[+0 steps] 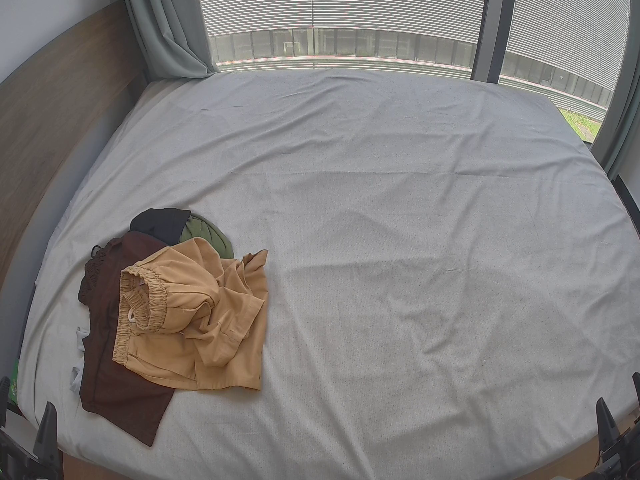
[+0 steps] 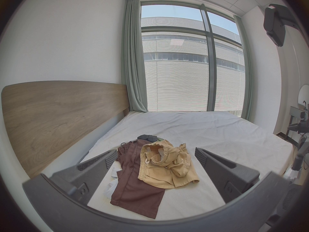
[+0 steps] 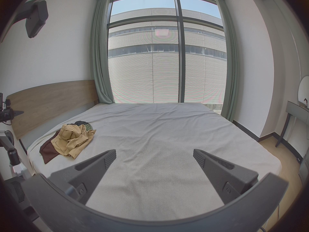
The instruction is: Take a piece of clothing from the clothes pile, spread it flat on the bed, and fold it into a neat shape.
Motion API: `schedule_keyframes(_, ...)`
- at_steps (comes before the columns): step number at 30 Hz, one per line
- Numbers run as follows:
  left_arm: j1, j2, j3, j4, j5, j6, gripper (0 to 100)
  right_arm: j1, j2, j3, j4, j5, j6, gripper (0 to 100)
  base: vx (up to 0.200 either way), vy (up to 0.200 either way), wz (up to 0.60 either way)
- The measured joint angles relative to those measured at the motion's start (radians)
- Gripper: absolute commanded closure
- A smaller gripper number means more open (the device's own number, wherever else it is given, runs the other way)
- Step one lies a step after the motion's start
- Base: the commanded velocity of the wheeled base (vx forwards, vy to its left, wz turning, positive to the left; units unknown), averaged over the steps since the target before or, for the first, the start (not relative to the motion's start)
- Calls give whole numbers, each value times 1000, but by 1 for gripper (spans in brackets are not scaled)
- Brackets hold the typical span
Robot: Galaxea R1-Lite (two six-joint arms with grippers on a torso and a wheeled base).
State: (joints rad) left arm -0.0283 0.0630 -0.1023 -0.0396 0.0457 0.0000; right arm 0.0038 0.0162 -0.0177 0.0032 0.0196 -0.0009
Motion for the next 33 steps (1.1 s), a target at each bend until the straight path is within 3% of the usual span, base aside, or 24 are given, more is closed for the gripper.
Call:
schedule_keyframes(14, -25, 125, -40, -3, -8, -19, 0, 0, 0, 0, -1, 0, -1, 0, 0, 0, 0)
schedule_keyframes(33, -87, 348, -138, -18, -69, -254, 0, 1, 0, 0, -2, 0, -3, 0, 0, 0, 0)
